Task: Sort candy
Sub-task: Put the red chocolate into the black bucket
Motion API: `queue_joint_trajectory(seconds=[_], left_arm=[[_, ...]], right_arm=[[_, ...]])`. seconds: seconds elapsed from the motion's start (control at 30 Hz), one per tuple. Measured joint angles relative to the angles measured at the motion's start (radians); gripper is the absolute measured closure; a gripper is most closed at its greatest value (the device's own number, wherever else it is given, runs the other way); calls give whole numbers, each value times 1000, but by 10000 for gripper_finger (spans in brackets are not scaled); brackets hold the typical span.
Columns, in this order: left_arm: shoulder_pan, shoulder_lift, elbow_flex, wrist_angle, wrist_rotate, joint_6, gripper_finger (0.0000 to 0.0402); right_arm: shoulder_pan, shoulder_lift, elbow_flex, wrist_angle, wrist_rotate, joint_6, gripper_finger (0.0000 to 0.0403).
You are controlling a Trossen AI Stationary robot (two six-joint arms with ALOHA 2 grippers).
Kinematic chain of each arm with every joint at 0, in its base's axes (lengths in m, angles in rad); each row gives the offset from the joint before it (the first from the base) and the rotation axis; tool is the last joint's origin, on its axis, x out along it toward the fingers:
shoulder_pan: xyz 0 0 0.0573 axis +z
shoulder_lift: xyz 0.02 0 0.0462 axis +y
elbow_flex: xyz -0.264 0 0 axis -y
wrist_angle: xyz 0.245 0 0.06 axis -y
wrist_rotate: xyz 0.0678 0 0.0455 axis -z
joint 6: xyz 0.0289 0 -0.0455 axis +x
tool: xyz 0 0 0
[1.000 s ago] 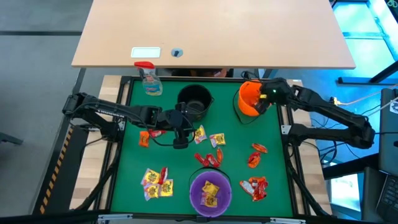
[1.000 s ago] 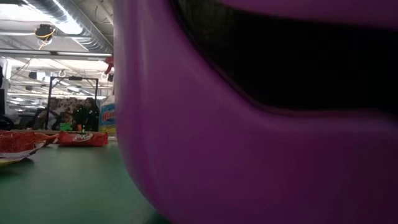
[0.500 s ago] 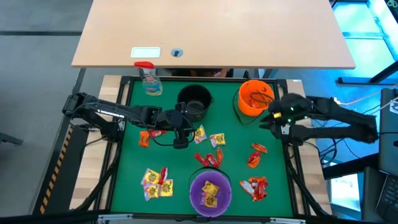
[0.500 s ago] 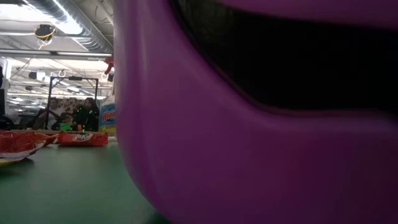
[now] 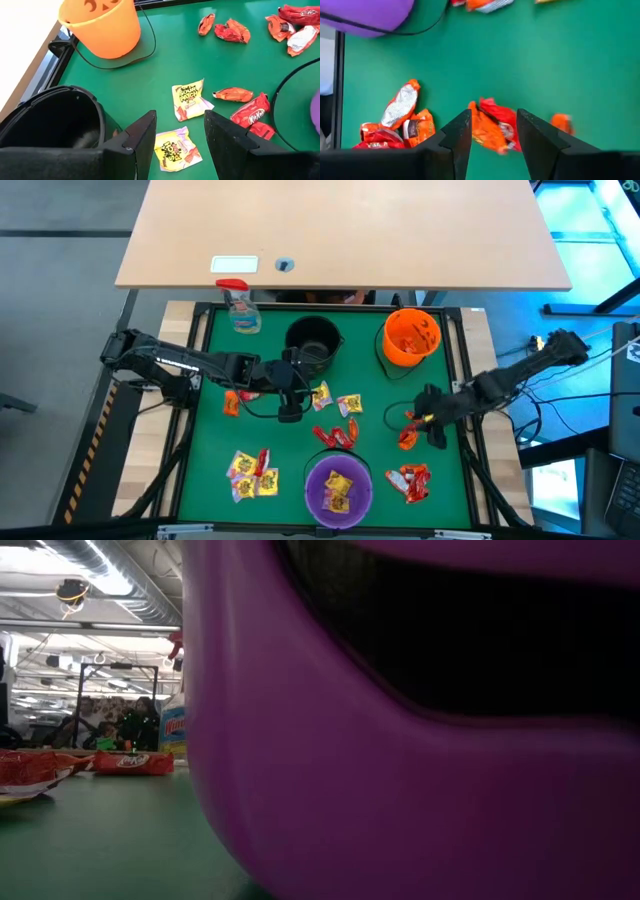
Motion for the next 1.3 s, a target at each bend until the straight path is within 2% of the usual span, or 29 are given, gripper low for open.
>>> queue_joint_trajectory(seconds=[0.2,0.47,0.63,1.0,1.3], left_arm=[[1,0,0,6,-2,0,244],[1,0,0,6,-2,-2,244],[0,0,0,5,-1,-3,244],[0,0,0,5,0,-10,244],[0,0,0,5,0,-19,244]], right_arm=[[70,113,-60,185,-1,5,252],[76,303,-63,187,8,-51,252],[76,385,-62,195,65,-76,252],[75,407,-63,189,160,-76,252],[75,407,-63,189,172,-74,252]])
